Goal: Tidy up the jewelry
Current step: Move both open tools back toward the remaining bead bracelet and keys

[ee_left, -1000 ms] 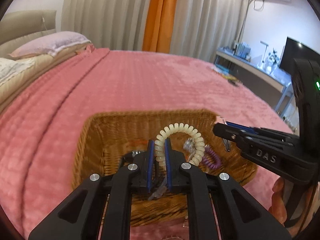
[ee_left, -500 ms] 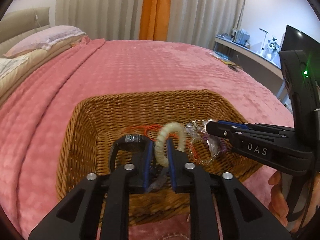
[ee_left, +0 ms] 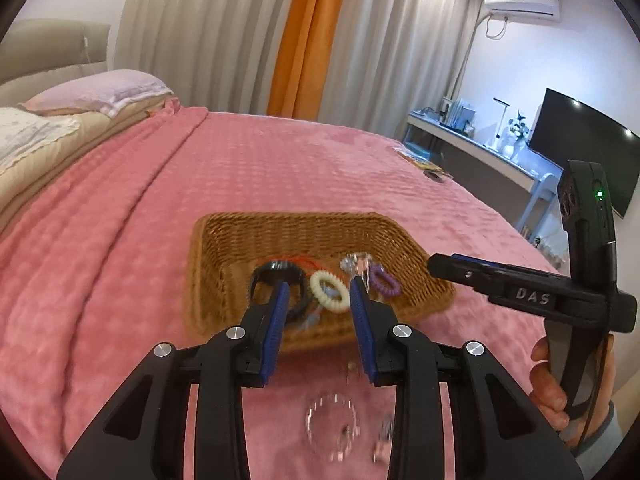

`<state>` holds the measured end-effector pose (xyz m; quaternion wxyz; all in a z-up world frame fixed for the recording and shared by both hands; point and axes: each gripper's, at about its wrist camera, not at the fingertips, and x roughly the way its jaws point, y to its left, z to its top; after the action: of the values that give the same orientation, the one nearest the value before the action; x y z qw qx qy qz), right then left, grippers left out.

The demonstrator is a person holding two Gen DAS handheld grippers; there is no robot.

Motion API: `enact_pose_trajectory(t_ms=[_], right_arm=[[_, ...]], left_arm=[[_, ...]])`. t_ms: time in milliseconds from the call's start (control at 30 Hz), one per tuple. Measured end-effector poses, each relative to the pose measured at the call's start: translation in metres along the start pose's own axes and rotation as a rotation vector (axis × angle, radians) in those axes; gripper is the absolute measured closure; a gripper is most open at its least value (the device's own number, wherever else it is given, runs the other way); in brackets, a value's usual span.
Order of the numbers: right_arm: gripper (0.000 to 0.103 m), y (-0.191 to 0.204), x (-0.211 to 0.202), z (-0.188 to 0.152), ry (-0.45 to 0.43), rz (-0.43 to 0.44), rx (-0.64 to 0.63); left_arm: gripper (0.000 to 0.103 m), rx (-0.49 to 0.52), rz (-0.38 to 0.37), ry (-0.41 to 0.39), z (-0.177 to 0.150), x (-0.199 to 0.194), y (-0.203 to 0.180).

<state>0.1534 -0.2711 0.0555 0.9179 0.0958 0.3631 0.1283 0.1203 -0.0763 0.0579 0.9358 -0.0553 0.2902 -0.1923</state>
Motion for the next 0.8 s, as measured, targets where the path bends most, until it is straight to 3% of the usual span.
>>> enact_pose_trajectory(t_ms=[200,500,633,800], right_arm=[[0.060,0.030,-0.016,-0.049,0.036,0.010,-0.028],[0.060,0.056,0.011,-0.122,0.164,0.010,-0.030],[0.060,0.063,0.017,-0.134,0.180,0.000,-0.025],[0.060,0.075,0.027,-0.139,0.185,-0.077,-0.074]], left_arm=[[0.072,-0.024,-0.006,0.037,-0.036,-0.019,0.008],[0.072,-0.090,-0.035,0.170,-0.078,0.000,0.030],[0.072,-0.098,-0.071,0.211,-0.089,0.013,0.029],[0.072,-0.100,-0.059,0.269,-0.093,0.030,0.029]])
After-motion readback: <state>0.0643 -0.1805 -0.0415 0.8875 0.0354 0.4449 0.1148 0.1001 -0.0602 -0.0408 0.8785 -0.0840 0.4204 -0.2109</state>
